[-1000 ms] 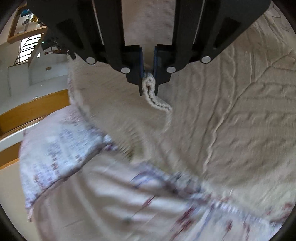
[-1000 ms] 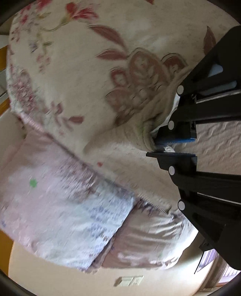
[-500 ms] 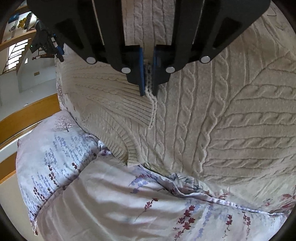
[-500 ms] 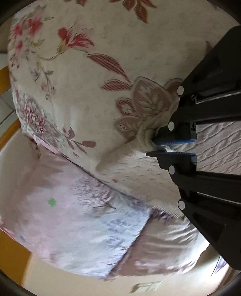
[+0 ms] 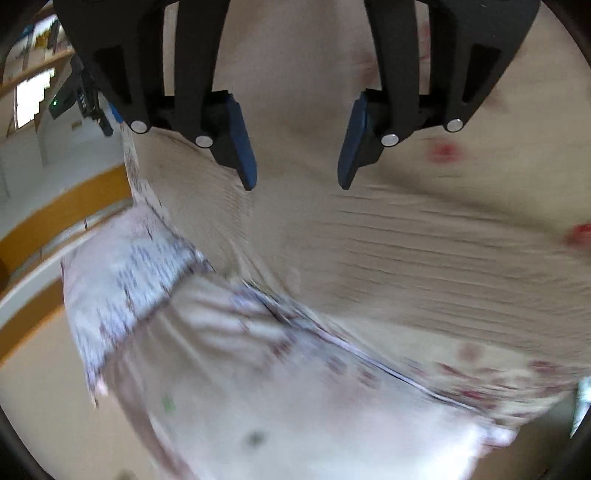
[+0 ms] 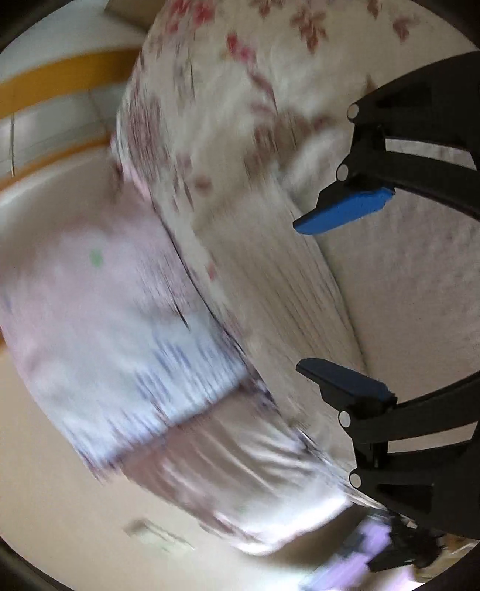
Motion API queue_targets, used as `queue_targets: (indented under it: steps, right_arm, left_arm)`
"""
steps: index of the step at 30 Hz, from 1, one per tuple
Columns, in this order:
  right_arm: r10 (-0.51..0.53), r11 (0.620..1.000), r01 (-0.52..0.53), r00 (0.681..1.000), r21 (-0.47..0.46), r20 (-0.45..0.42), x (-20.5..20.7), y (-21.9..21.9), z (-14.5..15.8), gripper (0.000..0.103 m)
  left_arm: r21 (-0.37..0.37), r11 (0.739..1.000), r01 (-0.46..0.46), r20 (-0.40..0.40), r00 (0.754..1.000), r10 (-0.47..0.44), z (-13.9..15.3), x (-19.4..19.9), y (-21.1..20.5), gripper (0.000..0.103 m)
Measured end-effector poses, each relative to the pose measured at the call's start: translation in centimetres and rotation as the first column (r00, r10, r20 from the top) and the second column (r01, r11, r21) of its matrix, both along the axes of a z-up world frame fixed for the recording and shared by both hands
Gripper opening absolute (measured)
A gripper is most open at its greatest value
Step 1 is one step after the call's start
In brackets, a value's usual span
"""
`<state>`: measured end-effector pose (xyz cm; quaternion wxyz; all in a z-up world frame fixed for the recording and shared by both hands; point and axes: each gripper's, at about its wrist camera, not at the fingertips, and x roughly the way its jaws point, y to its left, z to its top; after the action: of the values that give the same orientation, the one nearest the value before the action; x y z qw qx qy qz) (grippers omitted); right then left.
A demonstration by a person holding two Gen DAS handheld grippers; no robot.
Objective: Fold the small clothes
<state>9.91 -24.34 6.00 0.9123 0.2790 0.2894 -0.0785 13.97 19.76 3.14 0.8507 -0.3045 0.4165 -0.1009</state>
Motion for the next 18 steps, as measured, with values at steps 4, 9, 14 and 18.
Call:
queue_targets:
  steps: [4,9,14,18]
  right_arm:
    - [0.155,0.986,-0.154,0.988,0.058,-0.006,1.5,2.4,-1.6,0.071]
    - [0.252,0.964,-0.249,0.967,0.093,-0.031,2.4,4.3,-3.0,0.071]
    - [0.268,0.959,-0.265,0.963,0.099,-0.025,2.0,4.2,-3.1,0.071]
    - [0.263,0.958,-0.257,0.964,0.127,-0.028,2.1,3.7,-3.5,0.071]
  left_arm:
    - [-0.01,0.981,-0.192,-0.02,0.981,0.192,-0.3,-3.1,6.3,0.049]
    - [-0.076,0.929,-0.362,-0.083,0.931,0.356,-2.0,-4.3,11.1,0.049]
    - [-0.153,0.874,-0.461,-0.119,0.887,0.446,-3.3,-4.0,13.8,0.046]
    - [-0.219,0.821,-0.527,-0.133,0.85,0.51,-3.9,-3.5,15.4,0.046]
